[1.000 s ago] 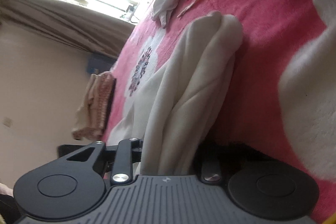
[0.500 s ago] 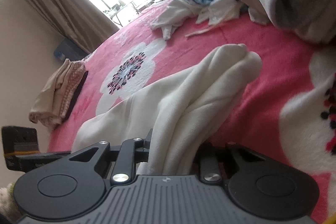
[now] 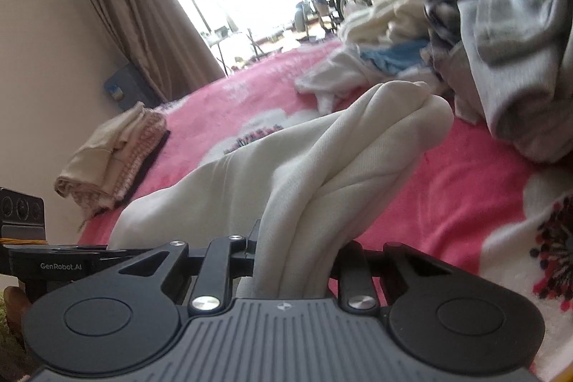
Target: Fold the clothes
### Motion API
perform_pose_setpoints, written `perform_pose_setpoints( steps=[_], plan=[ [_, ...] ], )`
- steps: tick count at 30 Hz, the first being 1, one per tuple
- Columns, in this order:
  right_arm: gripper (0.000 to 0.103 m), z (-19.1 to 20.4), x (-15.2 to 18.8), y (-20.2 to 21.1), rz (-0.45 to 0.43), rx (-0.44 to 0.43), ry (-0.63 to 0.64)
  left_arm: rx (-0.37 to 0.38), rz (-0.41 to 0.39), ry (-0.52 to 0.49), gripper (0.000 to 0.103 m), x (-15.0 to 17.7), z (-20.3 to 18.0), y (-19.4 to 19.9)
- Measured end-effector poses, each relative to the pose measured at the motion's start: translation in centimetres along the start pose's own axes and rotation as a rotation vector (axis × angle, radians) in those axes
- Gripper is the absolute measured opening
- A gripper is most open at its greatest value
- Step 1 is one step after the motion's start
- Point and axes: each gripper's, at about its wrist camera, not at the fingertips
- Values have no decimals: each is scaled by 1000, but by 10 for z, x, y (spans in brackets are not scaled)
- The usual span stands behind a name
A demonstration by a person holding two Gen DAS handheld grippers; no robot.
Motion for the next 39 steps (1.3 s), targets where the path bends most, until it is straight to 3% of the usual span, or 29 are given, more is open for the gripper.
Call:
perform_pose_setpoints(
  steps=[15, 24, 31, 39],
  plan=[
    [24, 86, -48, 30, -163, -88, 188, -92, -273, -110, 12, -30, -40, 88],
    [24, 155, -77, 33, -196, -127, 334, -133, -391, -118, 12, -52, -38, 142],
    [24, 226, -102, -8, -208, -237, 364, -202, -480, -113, 12, -71, -10, 201],
    [24, 315, -130, -113, -165, -423, 297, -364, -552, -84, 12, -117, 58, 281]
  ],
)
Point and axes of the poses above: each gripper's, at about its wrist camera, not at the fingertips, and y roughly against the way its jaws point, z to its left, x to its underside
